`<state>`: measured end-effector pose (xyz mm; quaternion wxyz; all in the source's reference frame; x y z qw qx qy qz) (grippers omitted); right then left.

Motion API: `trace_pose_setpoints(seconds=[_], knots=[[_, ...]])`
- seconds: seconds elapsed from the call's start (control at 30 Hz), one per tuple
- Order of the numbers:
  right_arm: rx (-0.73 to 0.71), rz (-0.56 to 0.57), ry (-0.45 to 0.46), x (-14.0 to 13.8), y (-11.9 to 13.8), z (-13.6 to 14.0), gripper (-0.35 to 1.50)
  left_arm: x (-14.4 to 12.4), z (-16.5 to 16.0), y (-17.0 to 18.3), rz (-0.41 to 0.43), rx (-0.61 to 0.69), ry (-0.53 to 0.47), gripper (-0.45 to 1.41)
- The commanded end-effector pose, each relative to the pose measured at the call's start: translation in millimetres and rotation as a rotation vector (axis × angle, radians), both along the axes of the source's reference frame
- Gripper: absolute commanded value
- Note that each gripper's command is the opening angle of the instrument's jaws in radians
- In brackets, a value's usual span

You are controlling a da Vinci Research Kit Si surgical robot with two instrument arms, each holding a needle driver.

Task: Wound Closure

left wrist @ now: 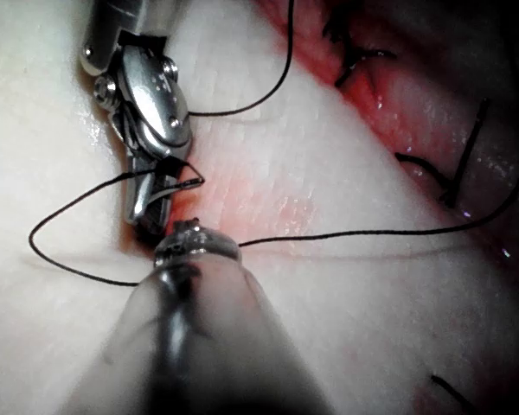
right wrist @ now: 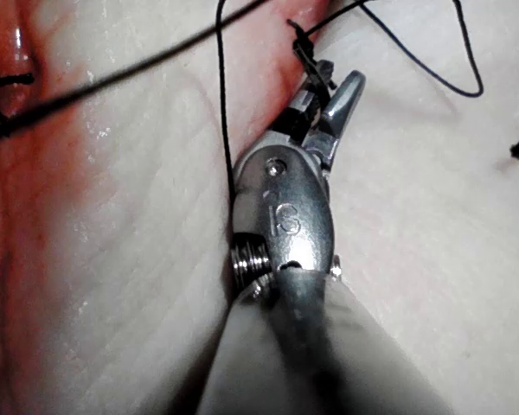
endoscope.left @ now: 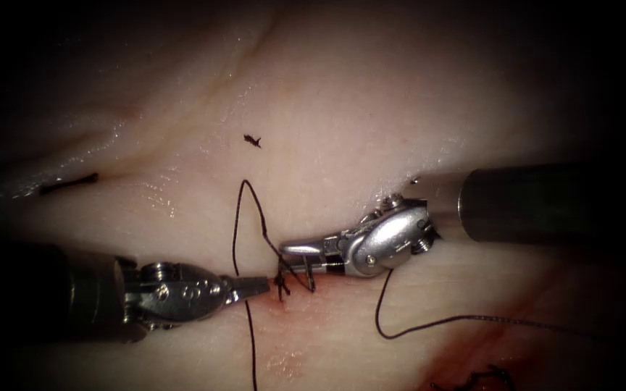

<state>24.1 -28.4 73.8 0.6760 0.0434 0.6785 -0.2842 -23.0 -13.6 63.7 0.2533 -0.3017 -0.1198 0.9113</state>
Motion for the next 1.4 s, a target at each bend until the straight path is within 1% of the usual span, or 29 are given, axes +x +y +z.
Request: trace_pose_setpoints(seconds=[0.03, 0.4, 0.77, 1.07, 1.2, 1.27, 1.3, 1.37, 1.4], knots=[[0.002, -0.008, -0.006, 0.6, -0.9, 1.0, -0.35, -0.5, 0.6, -0.5, 0.001, 0.001, -0.001, -0.45], [0.025, -0.03, -0.024, 0.2, -1.5, 2.0, -0.35, -0.5, 0.5, -0.5, 0.003, 0.004, 0.001, -0.45], [0.053, -0.089, -0.048, 0.0, -3.0, 3.2, -0.35, -0.5, 0.5, -0.5, 0.003, 0.004, 0.001, -0.45], [0.086, -0.141, -0.059, -0.4, -3.4, 3.7, -0.35, -0.5, 0.5, -0.5, 0.003, 0.004, 0.001, -0.45], [0.083, -0.117, -0.067, -0.3, -3.0, 3.6, -0.35, -0.6, 0.5, -0.5, 0.002, 0.003, 0.001, -0.45], [0.084, -0.068, -0.066, 0.0, -2.3, 3.3, -0.35, -0.7, 0.5, -0.5, 0.003, 0.005, 0.004, -0.45], [0.086, -0.029, -0.068, 0.2, -1.6, 2.9, -0.35, -0.7, 0.5, -0.5, 0.002, 0.005, 0.004, -0.45], [0.092, 0.013, -0.073, 0.7, -0.5, 1.9, -0.35, -0.9, 0.5, -0.6, 0.0, 0.005, 0.005, -0.45], [0.081, 0.042, -0.067, 1.1, 0.3, 1.0, -0.35, -1.1, 0.5, -0.6, -0.001, 0.005, 0.006, -0.45]])
